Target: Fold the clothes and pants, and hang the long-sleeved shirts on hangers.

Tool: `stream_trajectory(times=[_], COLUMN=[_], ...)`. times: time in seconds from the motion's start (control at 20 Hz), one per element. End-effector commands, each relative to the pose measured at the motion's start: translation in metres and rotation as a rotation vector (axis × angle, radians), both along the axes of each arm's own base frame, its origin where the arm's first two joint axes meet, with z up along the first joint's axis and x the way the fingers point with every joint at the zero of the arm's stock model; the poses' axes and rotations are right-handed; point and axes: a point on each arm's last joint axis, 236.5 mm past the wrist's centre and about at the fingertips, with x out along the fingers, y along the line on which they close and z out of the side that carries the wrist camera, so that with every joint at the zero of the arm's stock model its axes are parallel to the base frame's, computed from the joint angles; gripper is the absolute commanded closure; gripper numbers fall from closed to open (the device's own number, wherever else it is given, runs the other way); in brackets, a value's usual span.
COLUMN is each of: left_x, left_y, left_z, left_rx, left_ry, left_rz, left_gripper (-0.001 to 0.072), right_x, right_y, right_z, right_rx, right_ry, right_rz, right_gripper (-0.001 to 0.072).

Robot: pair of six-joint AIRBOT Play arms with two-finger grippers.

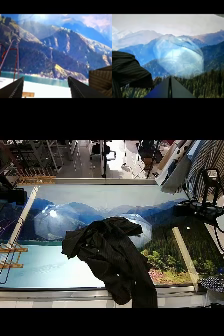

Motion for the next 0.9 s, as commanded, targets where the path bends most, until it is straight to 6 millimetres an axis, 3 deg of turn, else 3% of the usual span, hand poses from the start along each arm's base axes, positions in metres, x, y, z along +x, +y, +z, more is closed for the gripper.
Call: stream_trajectory(times=[0.0,0.7,0.85], left_x=[0.0,0.002,0.008], left_y=[0.0,0.0,-0.005], left_z=[0.001,0.001,-0.002], left_rx=[0.0,-0.001,-0.015], left_ry=[-0.002,-0.008,-0.012], left_rz=[0.001,-0.002,-0.016], left_gripper=[0.0147,0.0146,0.0145], right_x=[0.0,0.0,0.003], right_y=[0.001,0.001,0.023], right_z=[0.0,0.001,0.011], right_rx=[0.001,0.006,0.132], right_ry=[0.0,-0.005,-0.036], right_rz=[0.001,0.001,0.031], right_gripper=[0.0694,0.0694,0.0693])
